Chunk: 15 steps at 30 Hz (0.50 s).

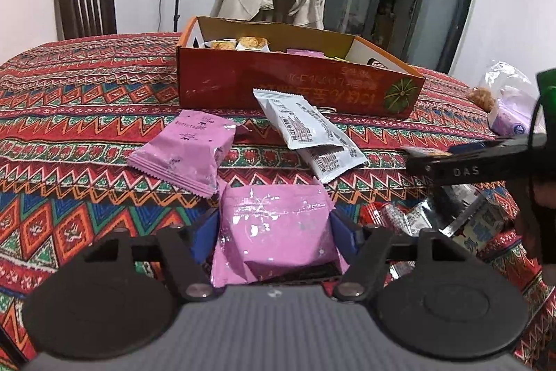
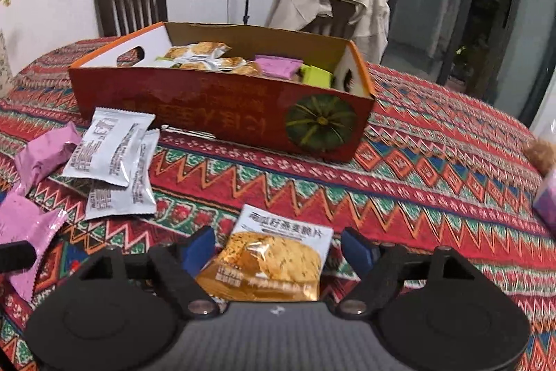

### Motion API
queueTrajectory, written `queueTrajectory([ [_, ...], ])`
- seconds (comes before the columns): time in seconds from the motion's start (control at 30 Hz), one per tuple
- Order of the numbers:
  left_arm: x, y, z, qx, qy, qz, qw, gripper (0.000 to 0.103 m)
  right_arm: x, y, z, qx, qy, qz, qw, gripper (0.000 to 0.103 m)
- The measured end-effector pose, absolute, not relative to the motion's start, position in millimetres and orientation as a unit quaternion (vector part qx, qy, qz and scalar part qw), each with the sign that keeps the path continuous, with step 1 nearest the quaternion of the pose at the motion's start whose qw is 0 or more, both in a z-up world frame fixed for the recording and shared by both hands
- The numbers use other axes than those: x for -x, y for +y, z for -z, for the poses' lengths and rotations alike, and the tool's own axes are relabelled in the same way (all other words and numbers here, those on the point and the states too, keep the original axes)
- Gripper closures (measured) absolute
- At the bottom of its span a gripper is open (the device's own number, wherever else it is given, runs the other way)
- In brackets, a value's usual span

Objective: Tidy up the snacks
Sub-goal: 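Carry the pink packet and cookie packet over the box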

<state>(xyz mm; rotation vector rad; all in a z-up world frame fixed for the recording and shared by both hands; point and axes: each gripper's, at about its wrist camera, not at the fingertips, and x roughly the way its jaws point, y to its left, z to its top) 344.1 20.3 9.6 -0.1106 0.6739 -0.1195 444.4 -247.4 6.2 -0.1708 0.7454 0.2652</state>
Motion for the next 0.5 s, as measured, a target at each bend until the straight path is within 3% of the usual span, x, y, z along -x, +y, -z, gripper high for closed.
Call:
queueTrajectory([
  [0.07, -343, 19, -11, 0.055, 0.333, 0.059, 0.939, 0.036, -441, -255, -6, 0.072, 0.366, -0.131, 0.919, 0.027],
  [0.1, -342, 18, -12, 0.056, 0.334, 0.059, 0.939, 0.036, -439, -258, -6, 0.063, 0.366, -0.138, 0.918, 0.035],
  [0.13, -341, 17, -13, 0.055, 0.334, 0.059, 0.939, 0.037, -437, -262, -6, 0.053, 0.366, -0.146, 0.917, 0.05],
  [0.17, -339, 16, -15, 0.054, 0.333, 0.059, 0.939, 0.039, -436, -265, -6, 0.046, 0.365, -0.154, 0.917, 0.055],
  [0.5, -312, 9, -45, 0.045, 0.299, 0.05, 0.952, 0.039, -404, -288, -28, 0.009, 0.301, -0.174, 0.938, 0.056],
])
